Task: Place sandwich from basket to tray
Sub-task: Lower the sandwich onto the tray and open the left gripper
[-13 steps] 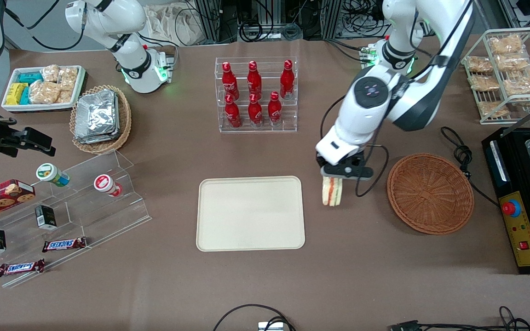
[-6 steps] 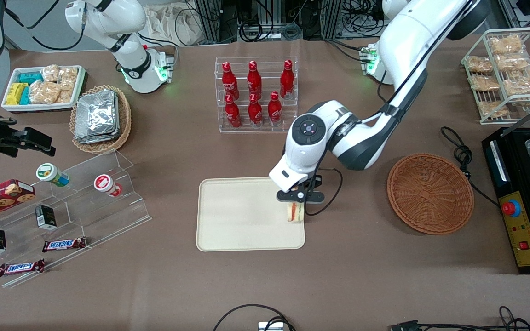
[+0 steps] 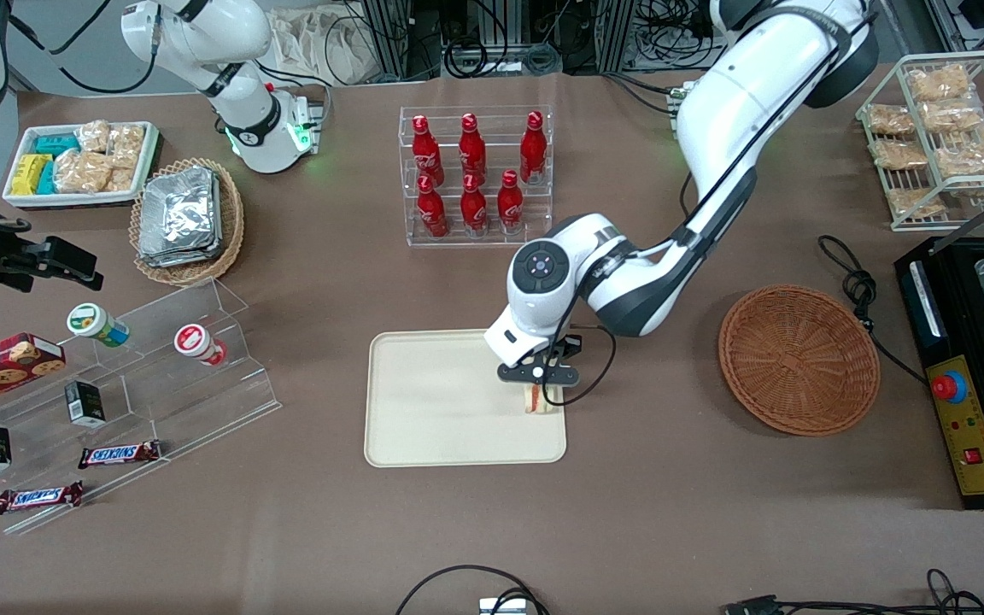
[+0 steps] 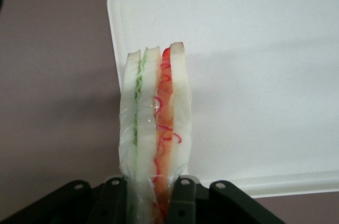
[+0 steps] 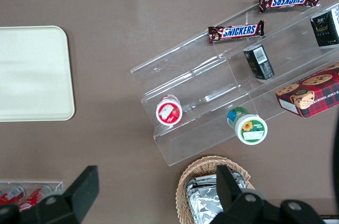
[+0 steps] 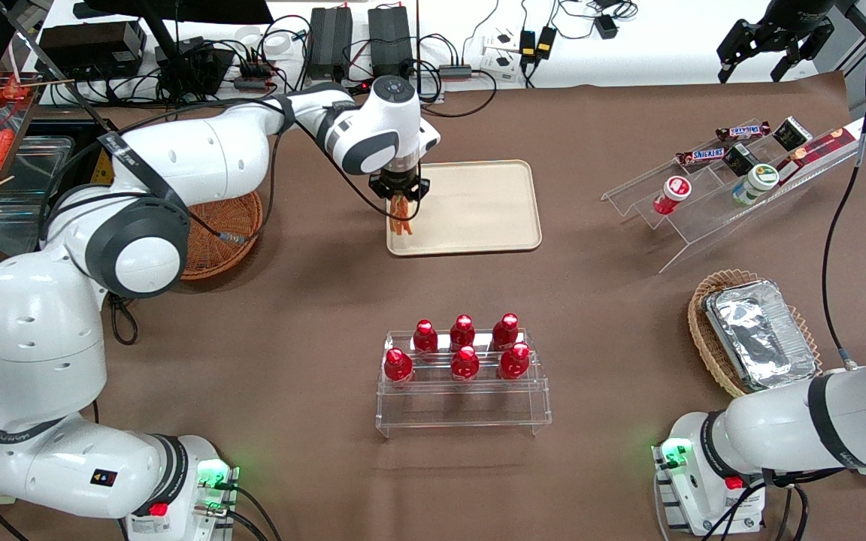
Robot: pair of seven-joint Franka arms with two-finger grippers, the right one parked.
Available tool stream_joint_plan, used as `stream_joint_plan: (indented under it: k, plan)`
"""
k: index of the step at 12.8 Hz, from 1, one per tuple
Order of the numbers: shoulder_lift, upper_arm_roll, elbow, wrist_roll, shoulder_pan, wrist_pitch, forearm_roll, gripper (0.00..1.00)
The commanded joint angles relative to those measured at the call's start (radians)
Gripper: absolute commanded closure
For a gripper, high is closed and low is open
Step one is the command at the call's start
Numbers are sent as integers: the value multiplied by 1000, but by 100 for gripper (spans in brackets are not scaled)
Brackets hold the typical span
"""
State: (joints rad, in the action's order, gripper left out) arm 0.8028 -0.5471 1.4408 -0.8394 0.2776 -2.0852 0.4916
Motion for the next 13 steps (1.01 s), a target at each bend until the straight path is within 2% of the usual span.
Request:
stream_joint_plan:
  k: [1, 11, 13]
  plan:
    - [48, 4, -54, -15, 29, -1, 39, 100]
    - [105, 15, -94, -21, 34, -18, 54, 100]
    - [110, 26, -94, -29, 43, -19, 62, 93]
